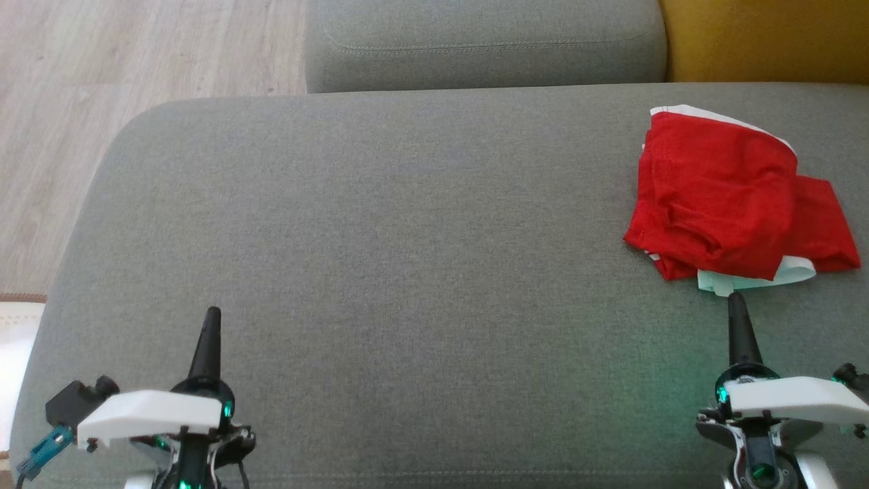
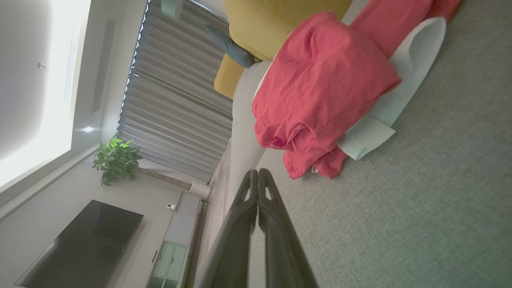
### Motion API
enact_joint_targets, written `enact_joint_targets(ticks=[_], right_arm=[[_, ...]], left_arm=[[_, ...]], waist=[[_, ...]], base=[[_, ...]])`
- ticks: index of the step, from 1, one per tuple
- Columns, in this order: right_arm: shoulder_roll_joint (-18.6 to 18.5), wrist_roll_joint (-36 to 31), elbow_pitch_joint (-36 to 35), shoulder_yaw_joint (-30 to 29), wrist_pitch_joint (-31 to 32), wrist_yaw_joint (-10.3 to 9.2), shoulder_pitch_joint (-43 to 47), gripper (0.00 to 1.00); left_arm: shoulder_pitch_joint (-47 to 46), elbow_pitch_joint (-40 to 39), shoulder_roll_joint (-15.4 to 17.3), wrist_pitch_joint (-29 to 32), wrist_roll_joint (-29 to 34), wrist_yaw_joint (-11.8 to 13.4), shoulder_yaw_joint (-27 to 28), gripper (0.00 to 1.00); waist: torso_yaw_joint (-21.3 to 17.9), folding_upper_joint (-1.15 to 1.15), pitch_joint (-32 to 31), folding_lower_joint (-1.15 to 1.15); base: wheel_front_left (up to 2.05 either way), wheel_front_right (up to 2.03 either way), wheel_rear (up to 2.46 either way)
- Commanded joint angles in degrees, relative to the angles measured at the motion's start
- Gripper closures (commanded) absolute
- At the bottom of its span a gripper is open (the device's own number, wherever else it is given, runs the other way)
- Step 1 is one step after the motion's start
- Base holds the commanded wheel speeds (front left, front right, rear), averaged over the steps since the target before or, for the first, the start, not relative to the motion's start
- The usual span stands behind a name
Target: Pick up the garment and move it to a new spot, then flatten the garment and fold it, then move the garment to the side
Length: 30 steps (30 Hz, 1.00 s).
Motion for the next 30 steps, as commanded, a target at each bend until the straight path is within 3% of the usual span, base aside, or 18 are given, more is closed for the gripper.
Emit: enact_joint_targets(ticks=[1, 30], right_arm=[[-1.03, 1.91, -1.72, 0.36, 0.71, -0.03, -3.17, 1.00], [-1.00, 20.39, -1.11, -2.64, 5.55, -0.04, -4.63, 1.00]], left_arm=[[-3.33, -1.45, 0.96, 0.49, -1.62, -0.87, 1.73, 1.00], [-5.20, 0.89, 1.05, 5.45, -18.20, -2.60, 5.78, 1.00]], waist=[[-0.01, 0.00, 0.00, 0.00], [-0.24, 0.00, 0.01, 0.00]], base=[[0.00, 0.00, 0.00], [0.00, 0.00, 0.00]])
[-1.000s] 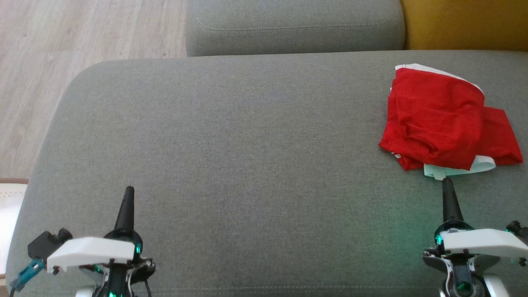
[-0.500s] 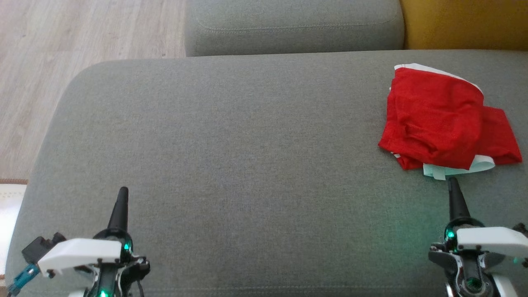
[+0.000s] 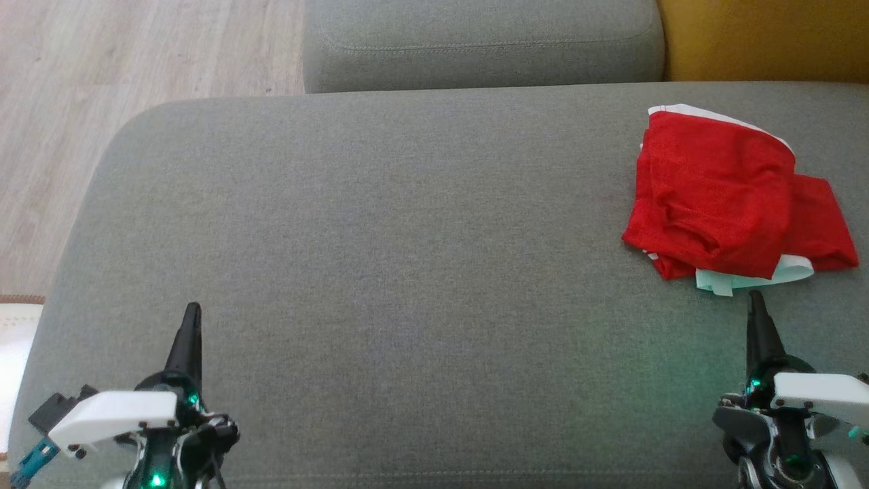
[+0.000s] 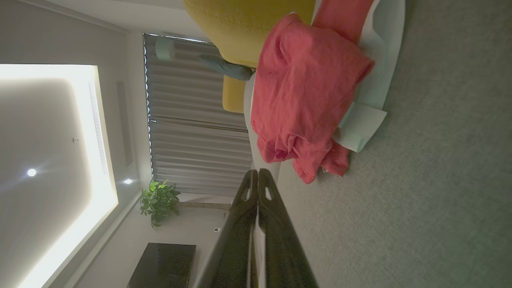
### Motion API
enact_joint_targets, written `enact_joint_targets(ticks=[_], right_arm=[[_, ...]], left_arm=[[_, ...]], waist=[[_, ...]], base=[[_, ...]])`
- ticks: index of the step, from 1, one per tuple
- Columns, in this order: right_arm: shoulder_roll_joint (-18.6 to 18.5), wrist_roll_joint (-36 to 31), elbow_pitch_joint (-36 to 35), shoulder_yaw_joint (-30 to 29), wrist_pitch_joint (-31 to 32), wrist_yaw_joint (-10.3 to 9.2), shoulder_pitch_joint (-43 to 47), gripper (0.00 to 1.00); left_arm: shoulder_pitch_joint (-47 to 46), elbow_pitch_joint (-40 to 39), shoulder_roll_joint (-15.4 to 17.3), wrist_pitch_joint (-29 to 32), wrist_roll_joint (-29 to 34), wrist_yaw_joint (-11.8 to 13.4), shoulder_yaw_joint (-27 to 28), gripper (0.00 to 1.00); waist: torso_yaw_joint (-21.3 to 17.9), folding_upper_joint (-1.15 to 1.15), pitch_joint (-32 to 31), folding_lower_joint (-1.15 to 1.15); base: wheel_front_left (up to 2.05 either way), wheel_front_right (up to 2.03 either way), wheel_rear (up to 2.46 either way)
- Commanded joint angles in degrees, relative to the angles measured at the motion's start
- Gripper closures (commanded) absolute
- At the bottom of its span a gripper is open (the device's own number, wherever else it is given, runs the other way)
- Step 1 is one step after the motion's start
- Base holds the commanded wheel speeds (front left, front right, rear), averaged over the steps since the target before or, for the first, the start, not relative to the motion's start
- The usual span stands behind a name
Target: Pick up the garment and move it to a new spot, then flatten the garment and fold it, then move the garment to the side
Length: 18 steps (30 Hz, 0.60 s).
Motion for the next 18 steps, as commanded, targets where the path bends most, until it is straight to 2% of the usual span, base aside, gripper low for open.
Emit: enact_joint_targets(ticks=[1, 14, 18], right_arm=[[-0.92, 2.00, -1.77, 0.74, 0.67, -0.04, -3.44, 1.00], [-0.86, 9.43, -1.52, -0.54, 2.68, -0.04, -4.04, 1.00], [-0.79, 9.34, -1.51, -0.64, 2.76, -0.04, -4.04, 1.00]], left_arm=[[-3.60, -1.52, 1.02, 0.79, -1.78, -0.66, 2.11, 1.00], [-4.36, -0.58, 1.01, 2.84, -8.43, -1.36, 3.81, 1.00], [-4.37, -0.57, 0.94, 2.92, -8.35, -1.36, 3.91, 1.00]], waist=[[-0.01, 0.00, 0.00, 0.00], [-0.10, 0.00, 0.00, 0.00], [-0.10, 0.00, 0.00, 0.00]], base=[[0.00, 0.00, 0.00], [0.00, 0.00, 0.00], [0.00, 0.00, 0.00]])
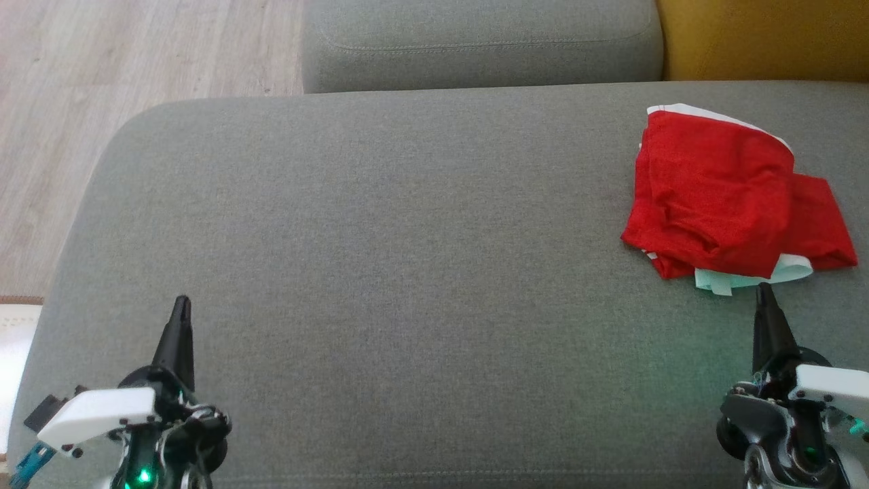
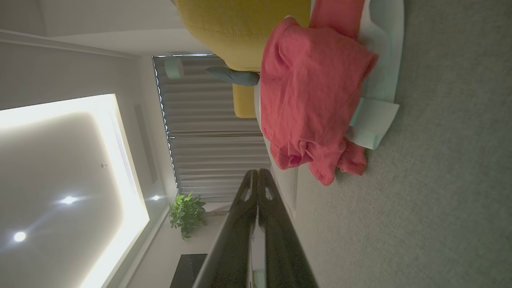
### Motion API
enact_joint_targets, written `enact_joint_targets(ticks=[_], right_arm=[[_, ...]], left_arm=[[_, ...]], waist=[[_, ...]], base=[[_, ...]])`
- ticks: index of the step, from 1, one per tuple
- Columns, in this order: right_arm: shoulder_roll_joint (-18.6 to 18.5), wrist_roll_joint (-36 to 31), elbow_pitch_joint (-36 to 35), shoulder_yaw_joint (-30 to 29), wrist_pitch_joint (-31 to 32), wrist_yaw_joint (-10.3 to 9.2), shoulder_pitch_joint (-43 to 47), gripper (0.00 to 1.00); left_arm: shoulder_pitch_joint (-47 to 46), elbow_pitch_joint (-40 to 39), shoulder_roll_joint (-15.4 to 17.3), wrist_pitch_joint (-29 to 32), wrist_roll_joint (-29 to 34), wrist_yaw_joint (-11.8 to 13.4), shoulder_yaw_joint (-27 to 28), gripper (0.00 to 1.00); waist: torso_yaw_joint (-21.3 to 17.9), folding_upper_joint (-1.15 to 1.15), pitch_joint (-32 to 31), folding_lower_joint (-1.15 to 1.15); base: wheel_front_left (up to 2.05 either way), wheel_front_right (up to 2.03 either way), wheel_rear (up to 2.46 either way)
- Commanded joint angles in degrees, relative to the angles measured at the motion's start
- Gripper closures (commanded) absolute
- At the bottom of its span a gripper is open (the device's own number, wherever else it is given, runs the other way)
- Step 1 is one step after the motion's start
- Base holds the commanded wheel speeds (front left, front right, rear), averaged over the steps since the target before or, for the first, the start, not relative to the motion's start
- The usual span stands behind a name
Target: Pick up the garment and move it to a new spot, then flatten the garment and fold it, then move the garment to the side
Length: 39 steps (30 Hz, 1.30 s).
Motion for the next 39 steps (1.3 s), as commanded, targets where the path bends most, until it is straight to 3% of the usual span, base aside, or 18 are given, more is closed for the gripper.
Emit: enact_joint_targets(ticks=[1, 39], right_arm=[[-0.77, 0.38, -1.74, 1.12, 0.38, -0.04, -2.80, 1.00], [-0.25, -0.23, -1.69, 0.39, 0.97, -0.04, -2.86, 1.00]], left_arm=[[-3.21, -1.54, 0.94, 0.42, -0.24, -0.42, 2.02, 1.00], [-3.26, -1.50, 0.43, 1.00, 0.37, -0.42, 2.74, 1.00]], waist=[[0.00, 0.00, 0.00, 0.00], [0.00, 0.00, 0.00, 0.00]], base=[[0.00, 0.00, 0.00], [0.00, 0.00, 0.00]])
